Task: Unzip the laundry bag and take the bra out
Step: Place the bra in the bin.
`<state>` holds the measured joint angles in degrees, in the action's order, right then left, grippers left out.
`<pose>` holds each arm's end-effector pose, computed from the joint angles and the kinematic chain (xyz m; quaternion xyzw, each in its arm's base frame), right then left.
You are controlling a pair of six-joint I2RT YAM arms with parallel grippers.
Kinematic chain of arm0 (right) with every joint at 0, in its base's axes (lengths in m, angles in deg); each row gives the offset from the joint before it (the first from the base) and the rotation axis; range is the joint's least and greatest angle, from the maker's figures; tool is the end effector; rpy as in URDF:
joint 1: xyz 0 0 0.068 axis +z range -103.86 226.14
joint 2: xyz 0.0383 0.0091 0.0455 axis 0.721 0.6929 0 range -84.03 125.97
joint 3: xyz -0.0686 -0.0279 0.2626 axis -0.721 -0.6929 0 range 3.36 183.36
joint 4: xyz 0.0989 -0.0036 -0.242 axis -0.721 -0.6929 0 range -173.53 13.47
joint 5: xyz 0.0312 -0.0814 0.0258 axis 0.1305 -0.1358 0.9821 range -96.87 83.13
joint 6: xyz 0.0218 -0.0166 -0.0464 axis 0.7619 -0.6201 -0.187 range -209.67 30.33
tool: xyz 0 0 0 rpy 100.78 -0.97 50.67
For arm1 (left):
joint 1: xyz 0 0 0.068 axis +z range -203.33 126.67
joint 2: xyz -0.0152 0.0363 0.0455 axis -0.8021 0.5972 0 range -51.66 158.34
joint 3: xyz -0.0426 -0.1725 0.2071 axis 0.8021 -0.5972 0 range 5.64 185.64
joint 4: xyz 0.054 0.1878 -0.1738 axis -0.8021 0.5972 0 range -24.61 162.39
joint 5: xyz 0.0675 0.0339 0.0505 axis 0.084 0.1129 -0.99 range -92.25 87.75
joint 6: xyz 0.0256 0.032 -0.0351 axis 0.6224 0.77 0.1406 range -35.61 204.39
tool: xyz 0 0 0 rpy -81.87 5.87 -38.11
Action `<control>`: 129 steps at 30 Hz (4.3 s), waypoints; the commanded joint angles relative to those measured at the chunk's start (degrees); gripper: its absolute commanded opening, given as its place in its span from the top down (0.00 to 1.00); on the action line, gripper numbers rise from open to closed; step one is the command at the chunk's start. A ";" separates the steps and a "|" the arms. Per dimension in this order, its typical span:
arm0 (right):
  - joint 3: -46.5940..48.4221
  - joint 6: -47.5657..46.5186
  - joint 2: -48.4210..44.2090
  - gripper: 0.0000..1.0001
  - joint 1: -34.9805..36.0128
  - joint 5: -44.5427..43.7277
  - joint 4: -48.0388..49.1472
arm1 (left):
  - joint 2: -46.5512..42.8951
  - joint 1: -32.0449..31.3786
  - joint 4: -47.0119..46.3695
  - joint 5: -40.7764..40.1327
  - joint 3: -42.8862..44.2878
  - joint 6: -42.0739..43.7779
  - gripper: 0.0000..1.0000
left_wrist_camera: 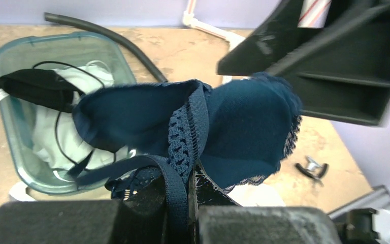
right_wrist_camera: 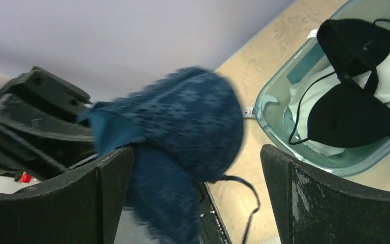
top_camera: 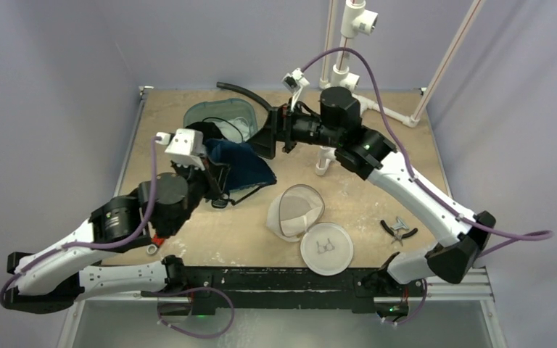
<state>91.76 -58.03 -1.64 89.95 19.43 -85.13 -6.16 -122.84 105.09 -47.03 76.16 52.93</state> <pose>0.2259 0.2386 0.4558 -0.2309 0.6833 0.5418 0.4316 0.0682 -0.1108 0.4347 0.0186 0.7678 -0.2440 0.5921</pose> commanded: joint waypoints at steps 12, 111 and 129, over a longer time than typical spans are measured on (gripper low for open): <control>-9.51 -10.84 -21.33 0.02 -0.14 6.85 3.15 | 3.20 -0.21 -3.65 -7.87 2.86 10.90 1.00; -43.66 -9.42 -46.69 0.02 -0.16 -10.17 2.63 | 53.98 53.99 -19.08 58.73 4.73 -1.22 0.40; -42.52 -9.13 -48.27 0.02 -0.21 -13.47 0.39 | 49.70 53.86 -13.52 35.68 -0.13 5.95 0.46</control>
<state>48.03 -67.19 -48.67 89.93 7.43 -84.28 48.88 -69.25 91.80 -7.49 74.94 57.04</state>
